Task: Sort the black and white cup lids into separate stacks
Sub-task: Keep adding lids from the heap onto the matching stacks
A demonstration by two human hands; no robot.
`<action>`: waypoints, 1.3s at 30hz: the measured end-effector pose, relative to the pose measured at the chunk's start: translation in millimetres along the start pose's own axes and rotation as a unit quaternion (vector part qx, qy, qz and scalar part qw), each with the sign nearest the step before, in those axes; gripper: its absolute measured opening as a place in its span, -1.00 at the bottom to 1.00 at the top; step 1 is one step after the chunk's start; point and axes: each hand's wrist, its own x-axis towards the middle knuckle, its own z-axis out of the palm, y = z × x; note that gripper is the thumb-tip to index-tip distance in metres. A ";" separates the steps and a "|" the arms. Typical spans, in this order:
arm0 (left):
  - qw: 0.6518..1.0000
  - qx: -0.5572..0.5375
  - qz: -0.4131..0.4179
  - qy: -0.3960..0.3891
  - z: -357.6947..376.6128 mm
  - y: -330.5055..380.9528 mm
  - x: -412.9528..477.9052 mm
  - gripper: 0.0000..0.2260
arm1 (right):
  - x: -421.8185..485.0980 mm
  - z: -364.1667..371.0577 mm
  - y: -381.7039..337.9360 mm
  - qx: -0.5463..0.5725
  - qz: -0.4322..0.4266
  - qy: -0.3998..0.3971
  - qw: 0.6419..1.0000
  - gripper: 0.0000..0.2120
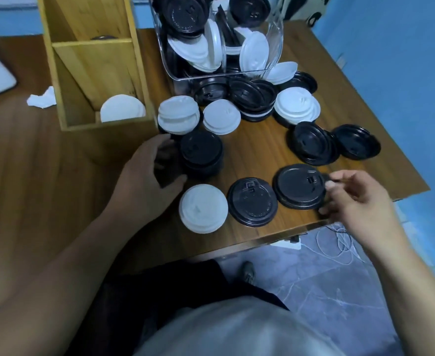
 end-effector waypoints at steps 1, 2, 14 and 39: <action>1.000 -0.007 0.002 0.013 -2.4 -0.9 -3.7 -0.36 | -1.8 -1.4 2.6 -0.077 -0.036 0.005 0.996 -0.92; 0.999 -0.013 0.005 0.028 -4.9 -1.1 -7.9 -0.42 | -3.6 -2.7 4.6 -0.154 -0.074 0.008 0.985 -0.87; 0.989 0.061 0.131 -0.025 0.5 2.3 -33.8 -0.63 | 2.6 8.8 -26.9 -0.410 -0.240 -0.135 0.870 -0.21; 0.986 0.084 0.129 -0.059 0.5 2.9 -27.3 -0.49 | 98.2 69.0 -92.3 -0.478 -0.360 -0.162 0.785 -0.29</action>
